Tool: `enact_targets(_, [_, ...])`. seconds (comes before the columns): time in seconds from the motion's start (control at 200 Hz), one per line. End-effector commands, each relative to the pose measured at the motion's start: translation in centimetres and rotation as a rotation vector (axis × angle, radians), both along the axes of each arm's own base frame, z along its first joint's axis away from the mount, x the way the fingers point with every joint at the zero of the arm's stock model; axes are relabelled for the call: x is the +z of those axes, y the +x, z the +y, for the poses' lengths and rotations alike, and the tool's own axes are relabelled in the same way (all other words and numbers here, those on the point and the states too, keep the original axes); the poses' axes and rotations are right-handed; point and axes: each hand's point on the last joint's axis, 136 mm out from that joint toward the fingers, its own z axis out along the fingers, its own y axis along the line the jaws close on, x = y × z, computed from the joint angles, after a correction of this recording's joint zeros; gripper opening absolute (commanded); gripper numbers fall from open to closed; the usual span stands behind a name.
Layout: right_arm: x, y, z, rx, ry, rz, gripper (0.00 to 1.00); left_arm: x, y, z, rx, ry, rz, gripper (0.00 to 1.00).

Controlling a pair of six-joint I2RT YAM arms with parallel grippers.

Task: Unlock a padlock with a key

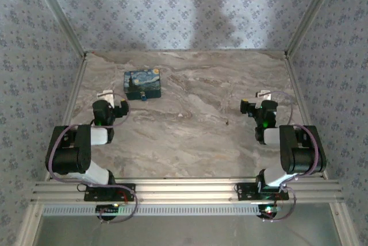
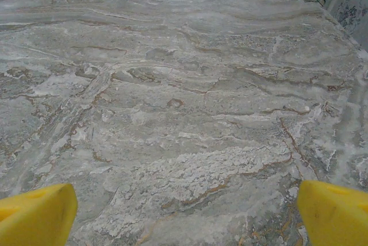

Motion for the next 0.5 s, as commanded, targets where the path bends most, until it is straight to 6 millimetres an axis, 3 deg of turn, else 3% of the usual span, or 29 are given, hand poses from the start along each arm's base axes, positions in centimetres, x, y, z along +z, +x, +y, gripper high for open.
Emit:
enact_targets(0.0, [0.08,0.25,-0.19,-0.012,-0.018,-0.001,1.0,0.35,0.38,-0.36,-0.017,-0.009,-0.009,0.98])
enact_targets(0.495, [0.13,0.27,-0.2,-0.005,-0.01,-0.002,1.0,0.37,0.39,-0.37,-0.017,-0.01,-0.01,0.98])
